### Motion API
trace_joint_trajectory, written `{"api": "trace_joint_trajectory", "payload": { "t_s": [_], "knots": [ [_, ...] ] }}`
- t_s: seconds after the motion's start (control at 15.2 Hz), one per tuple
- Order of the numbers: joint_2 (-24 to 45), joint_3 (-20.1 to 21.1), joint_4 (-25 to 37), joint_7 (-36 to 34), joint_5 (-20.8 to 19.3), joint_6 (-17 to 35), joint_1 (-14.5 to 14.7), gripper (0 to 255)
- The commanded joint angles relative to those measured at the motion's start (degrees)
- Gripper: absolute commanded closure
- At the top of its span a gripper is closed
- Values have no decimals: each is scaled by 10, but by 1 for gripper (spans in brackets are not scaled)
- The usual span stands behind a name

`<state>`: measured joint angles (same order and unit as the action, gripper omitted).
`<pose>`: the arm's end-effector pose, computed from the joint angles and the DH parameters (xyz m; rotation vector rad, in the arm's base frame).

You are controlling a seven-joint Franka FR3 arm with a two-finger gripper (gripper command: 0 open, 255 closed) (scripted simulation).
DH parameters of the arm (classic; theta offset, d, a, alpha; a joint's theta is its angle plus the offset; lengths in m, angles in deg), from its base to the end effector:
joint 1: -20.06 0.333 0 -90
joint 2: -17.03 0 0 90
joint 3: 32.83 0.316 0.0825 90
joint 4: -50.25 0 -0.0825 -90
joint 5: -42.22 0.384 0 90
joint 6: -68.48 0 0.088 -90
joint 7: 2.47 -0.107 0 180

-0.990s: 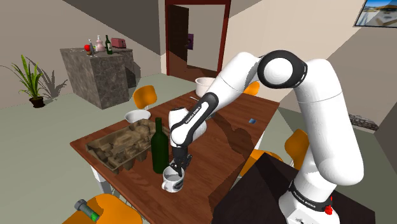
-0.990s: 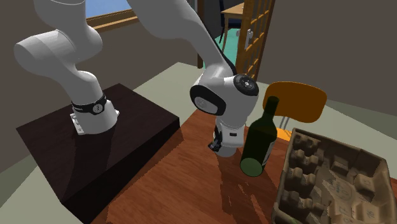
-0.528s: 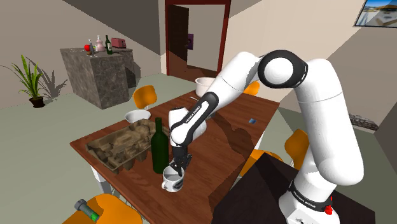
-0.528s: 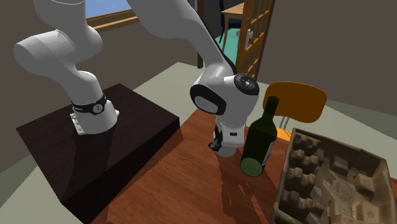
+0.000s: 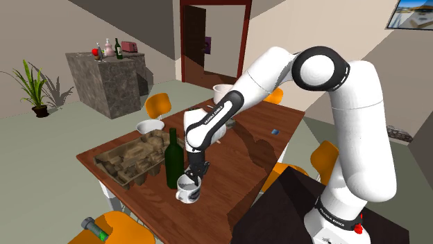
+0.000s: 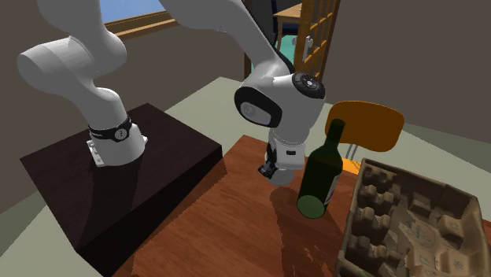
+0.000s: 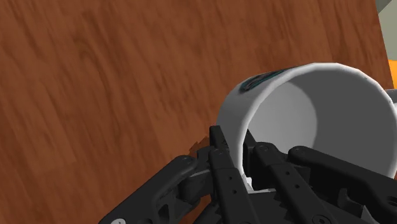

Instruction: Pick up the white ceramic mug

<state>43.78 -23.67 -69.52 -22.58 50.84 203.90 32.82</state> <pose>0.5215 0.2131 0.1848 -3.0281 0.1454 0.3635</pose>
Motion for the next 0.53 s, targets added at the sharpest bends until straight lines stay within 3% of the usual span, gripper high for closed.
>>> {"api": "trace_joint_trajectory", "payload": {
  "t_s": [0.0, 0.46],
  "knots": [
    [-12, 0, -1, 0, 0, -11, -1, 255],
    [-44, 2, -2, -3, 2, -42, -3, 255]
  ]
}}
